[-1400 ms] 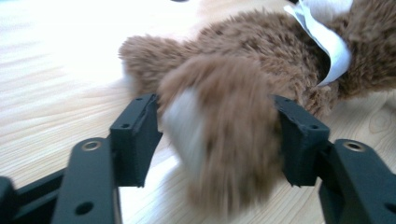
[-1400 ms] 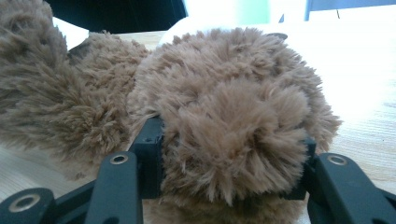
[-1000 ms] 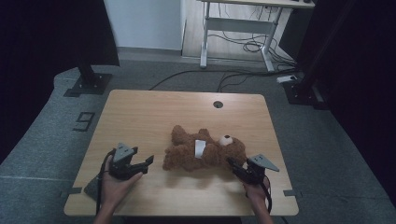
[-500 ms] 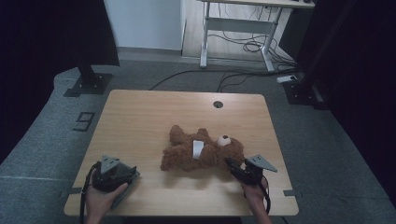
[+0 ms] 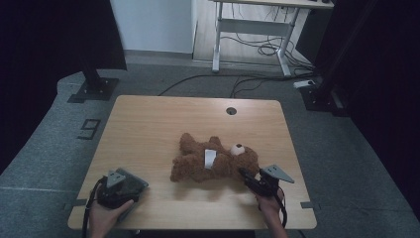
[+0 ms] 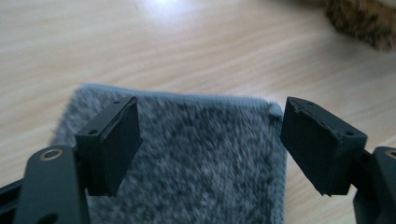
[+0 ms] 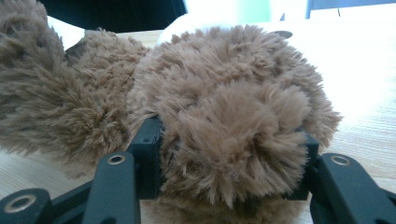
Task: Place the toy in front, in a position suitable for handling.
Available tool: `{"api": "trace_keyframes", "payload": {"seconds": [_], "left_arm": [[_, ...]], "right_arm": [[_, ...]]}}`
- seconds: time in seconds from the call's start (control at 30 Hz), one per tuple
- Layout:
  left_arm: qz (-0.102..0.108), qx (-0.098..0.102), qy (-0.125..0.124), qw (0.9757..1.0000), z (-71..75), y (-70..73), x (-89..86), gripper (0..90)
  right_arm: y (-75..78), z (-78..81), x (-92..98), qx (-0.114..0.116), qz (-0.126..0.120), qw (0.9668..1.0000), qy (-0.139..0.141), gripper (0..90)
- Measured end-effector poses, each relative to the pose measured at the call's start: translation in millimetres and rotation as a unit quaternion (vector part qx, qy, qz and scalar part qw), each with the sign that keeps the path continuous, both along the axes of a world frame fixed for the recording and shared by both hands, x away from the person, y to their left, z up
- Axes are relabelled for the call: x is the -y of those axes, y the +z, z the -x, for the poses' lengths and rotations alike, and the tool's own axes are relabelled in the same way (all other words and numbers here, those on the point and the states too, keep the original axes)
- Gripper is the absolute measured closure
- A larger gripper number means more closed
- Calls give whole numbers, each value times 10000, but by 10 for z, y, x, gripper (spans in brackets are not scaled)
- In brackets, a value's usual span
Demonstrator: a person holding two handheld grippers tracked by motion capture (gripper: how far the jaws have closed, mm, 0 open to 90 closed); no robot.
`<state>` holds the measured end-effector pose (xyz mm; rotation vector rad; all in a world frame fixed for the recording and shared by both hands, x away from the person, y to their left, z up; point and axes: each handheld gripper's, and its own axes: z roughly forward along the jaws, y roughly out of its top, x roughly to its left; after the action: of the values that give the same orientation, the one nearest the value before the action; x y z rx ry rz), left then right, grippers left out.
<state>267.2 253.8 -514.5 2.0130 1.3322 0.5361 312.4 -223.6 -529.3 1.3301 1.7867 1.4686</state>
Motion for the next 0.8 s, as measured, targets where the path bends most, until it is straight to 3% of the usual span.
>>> {"api": "trace_keyframes", "payload": {"seconds": [0.13,0.17,0.43,0.6,0.63,0.7,0.8], "left_arm": [[-111,-184,-129,9997,-2,-61,55,170],[-265,-212,-70,9994,-9,-95,66,170],[-219,-398,73,9989,-71,-205,20,180],[-215,-372,149,9990,-69,-231,11,220],[-366,-317,184,9987,-61,-242,34,233],[-408,-303,230,9984,-61,-240,53,247],[-424,-211,275,9985,-55,-238,49,352]], "right_arm": [[1,8,-7,1,16,10000,-18,455],[-2,12,-8,-2,4,10000,-27,455],[-13,20,18,-6,14,10000,41,446],[-18,22,19,16,13,10000,39,445],[-20,24,19,24,16,10000,43,445],[-21,28,21,24,19,10000,49,445],[-24,35,23,28,15,10000,52,444]]}}
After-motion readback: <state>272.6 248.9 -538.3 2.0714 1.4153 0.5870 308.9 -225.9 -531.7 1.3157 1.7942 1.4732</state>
